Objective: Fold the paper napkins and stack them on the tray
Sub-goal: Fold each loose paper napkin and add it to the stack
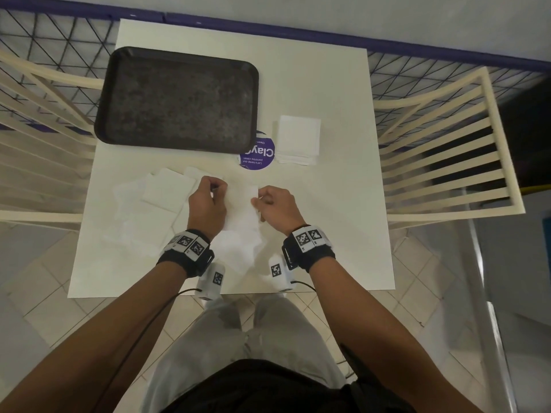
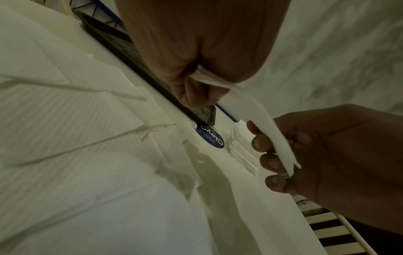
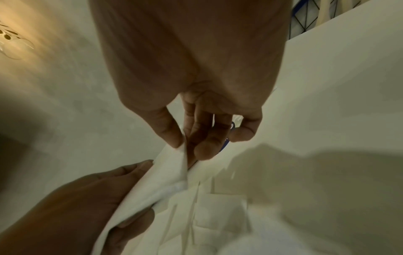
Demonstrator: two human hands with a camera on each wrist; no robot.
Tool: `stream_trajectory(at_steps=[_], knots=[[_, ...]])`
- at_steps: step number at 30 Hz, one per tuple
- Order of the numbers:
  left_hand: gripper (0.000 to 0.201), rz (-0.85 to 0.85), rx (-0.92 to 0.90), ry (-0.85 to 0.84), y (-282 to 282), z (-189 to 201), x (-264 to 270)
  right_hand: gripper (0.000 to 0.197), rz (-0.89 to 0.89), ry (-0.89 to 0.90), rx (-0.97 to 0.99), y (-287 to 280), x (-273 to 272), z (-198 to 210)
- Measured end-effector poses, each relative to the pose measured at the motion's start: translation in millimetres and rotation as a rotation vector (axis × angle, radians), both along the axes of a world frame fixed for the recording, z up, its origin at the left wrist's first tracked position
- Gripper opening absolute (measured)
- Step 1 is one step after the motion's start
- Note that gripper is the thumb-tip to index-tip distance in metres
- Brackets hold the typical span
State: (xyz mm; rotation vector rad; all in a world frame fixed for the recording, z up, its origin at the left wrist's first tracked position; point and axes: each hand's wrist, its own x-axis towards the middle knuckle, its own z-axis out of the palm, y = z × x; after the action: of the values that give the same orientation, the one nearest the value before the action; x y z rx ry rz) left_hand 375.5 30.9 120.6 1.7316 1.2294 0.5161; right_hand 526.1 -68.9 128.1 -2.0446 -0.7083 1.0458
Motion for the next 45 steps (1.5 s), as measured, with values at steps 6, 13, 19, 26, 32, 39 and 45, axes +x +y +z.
stream_trajectory(at_steps=[6,13,19,26,32,39,45], knots=[[0.026,-0.009,-0.149,-0.025,0,-1,4,0.015,-0.021,-0.141,0.012,10,37,3],[0.014,-0.147,-0.256,0.123,-3,-23,-12,0.020,-0.215,-0.336,0.028,39,127,10],[0.008,-0.246,-0.203,0.304,-6,-42,-26,0.021,-0.308,-0.371,-0.029,60,172,-2],[0.008,-0.278,-0.129,0.403,-11,-49,-27,0.019,-0.306,-0.378,-0.077,68,183,-13],[0.011,-0.230,-0.140,0.394,-10,-50,-23,0.025,-0.363,-0.395,-0.059,66,179,-14],[0.030,-0.192,-0.107,0.416,-2,-47,-25,0.026,-0.424,-0.472,0.130,48,136,-18],[0.022,-0.331,-0.084,0.434,-3,-44,-31,0.025,-0.229,-0.430,0.146,30,69,-33]])
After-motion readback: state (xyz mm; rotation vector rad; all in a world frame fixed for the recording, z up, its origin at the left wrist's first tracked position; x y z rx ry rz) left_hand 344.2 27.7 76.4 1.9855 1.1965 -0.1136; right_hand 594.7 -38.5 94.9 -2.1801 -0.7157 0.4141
